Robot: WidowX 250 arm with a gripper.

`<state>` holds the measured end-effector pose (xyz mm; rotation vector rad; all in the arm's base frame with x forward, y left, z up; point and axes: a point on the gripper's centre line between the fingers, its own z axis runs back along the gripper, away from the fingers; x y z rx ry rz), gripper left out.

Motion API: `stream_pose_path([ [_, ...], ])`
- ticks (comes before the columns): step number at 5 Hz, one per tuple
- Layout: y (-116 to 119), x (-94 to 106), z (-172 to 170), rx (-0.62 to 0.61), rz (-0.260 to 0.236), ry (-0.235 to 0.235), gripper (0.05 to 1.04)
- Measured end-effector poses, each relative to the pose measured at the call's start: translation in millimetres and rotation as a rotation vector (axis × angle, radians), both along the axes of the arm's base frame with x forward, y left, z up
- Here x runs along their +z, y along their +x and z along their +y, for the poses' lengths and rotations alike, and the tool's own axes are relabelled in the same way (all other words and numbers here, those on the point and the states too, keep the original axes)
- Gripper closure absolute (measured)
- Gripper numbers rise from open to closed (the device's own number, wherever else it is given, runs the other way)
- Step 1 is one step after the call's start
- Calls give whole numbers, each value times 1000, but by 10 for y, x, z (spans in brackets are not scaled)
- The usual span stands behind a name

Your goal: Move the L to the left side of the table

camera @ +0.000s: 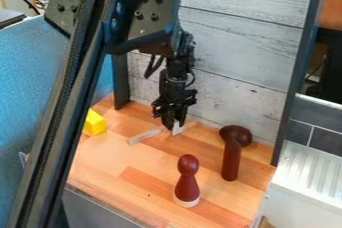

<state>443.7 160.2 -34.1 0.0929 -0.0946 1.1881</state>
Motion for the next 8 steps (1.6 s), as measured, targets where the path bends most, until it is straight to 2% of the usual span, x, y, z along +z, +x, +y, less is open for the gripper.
stream_pose_path([
  [1,4,11,20,-21,16,-16,799],
  [2,-133,39,25,-22,47,-84,799],
  [3,-281,318,85,11,24,-158,799],
  [4,-409,756,97,-19,-59,-203,800],
  [5,-550,975,237,-60,-110,-211,800],
  [6,-652,990,347,-140,-79,-190,800],
  [7,-775,939,572,-147,-27,-92,800],
  [8,-866,949,755,-106,-7,-41,800],
])
